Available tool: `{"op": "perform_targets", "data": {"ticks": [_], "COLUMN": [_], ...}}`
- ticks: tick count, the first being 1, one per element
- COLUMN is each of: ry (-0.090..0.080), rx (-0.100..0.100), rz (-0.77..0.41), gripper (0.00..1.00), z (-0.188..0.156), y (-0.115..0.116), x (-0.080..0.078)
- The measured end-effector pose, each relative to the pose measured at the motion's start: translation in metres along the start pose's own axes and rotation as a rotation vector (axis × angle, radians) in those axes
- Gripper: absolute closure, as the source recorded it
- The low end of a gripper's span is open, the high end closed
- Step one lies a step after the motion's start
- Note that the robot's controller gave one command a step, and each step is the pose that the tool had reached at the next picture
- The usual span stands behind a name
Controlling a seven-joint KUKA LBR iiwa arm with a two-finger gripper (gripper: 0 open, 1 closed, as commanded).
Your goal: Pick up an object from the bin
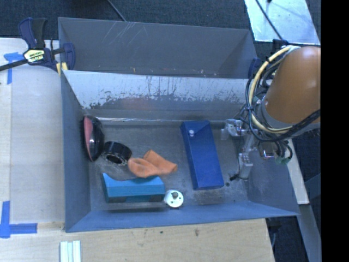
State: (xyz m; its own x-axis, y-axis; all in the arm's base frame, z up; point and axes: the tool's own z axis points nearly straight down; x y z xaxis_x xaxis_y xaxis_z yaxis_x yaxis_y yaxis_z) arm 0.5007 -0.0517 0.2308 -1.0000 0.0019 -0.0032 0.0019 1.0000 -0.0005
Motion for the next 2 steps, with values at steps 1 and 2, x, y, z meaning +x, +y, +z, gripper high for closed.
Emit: {"op": "perform_targets", "data": {"ticks": [1, 2], "ry": [-0.006, 0.000], "rx": [0.000, 0.000], "rz": [0.033, 0.008], "gripper": [0.00, 0.00], "z": [0.052, 0.074], "y": [0.013, 0.073], "x": [-0.003, -0.015]}}
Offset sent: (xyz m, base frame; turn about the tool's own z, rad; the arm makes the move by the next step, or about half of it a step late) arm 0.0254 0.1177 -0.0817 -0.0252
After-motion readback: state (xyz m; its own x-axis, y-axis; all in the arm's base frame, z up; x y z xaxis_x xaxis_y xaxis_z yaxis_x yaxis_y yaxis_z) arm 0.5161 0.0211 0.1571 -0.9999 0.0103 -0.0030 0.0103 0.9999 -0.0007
